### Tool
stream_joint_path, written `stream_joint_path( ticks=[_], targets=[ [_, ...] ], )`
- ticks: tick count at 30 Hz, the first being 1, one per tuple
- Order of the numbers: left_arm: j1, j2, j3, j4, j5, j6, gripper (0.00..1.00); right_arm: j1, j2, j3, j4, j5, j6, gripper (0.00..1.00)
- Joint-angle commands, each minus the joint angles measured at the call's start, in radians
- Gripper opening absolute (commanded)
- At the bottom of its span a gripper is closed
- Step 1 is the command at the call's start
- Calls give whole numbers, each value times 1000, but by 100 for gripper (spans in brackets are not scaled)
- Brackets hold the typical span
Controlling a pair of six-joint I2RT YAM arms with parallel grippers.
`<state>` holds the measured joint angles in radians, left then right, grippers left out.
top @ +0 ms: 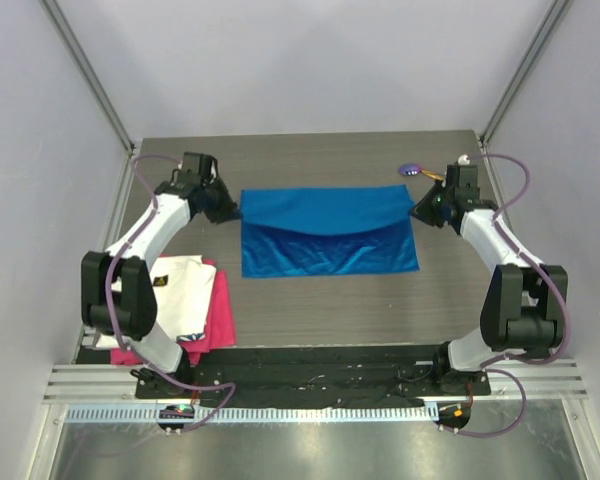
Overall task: Fold the napkin into a case and place the utensils inside
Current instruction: Fold and flatten the napkin at the center of the board.
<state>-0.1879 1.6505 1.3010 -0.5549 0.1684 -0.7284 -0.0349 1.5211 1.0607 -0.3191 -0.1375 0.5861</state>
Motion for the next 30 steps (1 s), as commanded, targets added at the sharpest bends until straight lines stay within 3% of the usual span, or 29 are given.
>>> stream_joint_path(
  ticks=[1, 8, 21, 30],
  targets=[
    [-5, -99, -141, -7, 6, 12, 0, -3, -88, -120, -3, -19, -11, 1],
    [-79, -54, -290, 41, 22, -29, 0, -3, -55, -280, 43, -17, -37, 1],
    [-85, -191, -230, -74, -29, 1, 0, -11, -145, -240, -55, 73, -69, 1],
    [-125, -255, -408, -21, 0, -63, 0, -23, -135, -263, -64, 104, -54, 1]
  ],
)
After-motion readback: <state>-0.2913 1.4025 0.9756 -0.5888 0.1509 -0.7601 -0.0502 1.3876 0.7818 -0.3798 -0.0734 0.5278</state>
